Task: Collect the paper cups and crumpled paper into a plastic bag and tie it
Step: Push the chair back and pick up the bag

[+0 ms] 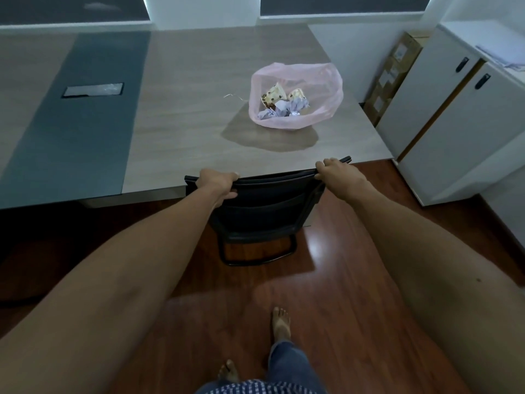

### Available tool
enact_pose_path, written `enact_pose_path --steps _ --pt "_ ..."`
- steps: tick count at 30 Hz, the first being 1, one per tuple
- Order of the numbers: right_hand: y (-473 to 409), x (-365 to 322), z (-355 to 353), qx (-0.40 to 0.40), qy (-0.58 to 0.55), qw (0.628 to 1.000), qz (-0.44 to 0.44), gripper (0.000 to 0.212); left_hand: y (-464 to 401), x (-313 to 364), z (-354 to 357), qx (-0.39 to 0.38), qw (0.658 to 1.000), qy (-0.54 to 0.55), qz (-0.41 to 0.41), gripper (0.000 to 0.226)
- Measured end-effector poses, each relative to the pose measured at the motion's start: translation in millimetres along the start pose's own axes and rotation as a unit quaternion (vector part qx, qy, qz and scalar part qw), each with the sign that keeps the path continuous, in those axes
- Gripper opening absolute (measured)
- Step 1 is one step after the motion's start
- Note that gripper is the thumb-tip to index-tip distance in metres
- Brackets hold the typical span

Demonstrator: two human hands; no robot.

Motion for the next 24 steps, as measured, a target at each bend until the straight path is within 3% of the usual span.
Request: enact_pose_path --steps 6,10,12,14,18,24 --pt "2.5 2.8 -3.1 -0.022 0.025 0.999 0.009 0.028 -1.4 -1.0 1.9 -0.073 0.996 -0.033 -0.027 0.050" --pt "-0.9 -0.3 -20.2 -0.076 -0.011 0.996 0.054 0.034 0.1 31.0 -9.1 -0.072 0.987 -0.139 0.048 0.044" --pt "-4.9 -3.1 -38.7 -0.044 -0.076 0.992 0.086 0.045 2.5 57.8 -5.4 -0.090 0.979 -0.142 0.116 0.034" --pt "-10.9 -6.2 -57.8 0.015 -0.134 0.985 0.109 0.043 3.0 82.9 -3.9 -0.089 0.969 -0.138 0.184 0.019" --pt "-29.9 -5.2 -77.7 0.079 -0.173 0.972 0.135 0.031 -11.9 119.8 -1.5 -0.052 0.947 -0.185 0.257 0.025" --pt "-99.8 27.5 -90.8 0.099 -0.188 0.964 0.157 0.037 -66.0 177.6 44.6 -0.040 0.916 -0.252 0.310 0.029"
Point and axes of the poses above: each hand's wrist, its own y-axis away from the middle knuckle, its own z-axis out of the palm, x = y × z, the point moved 8 cm from there along -y, towards the middle knuckle, and after that the axes turned 7 degrees about z, right-handed, at the moved point
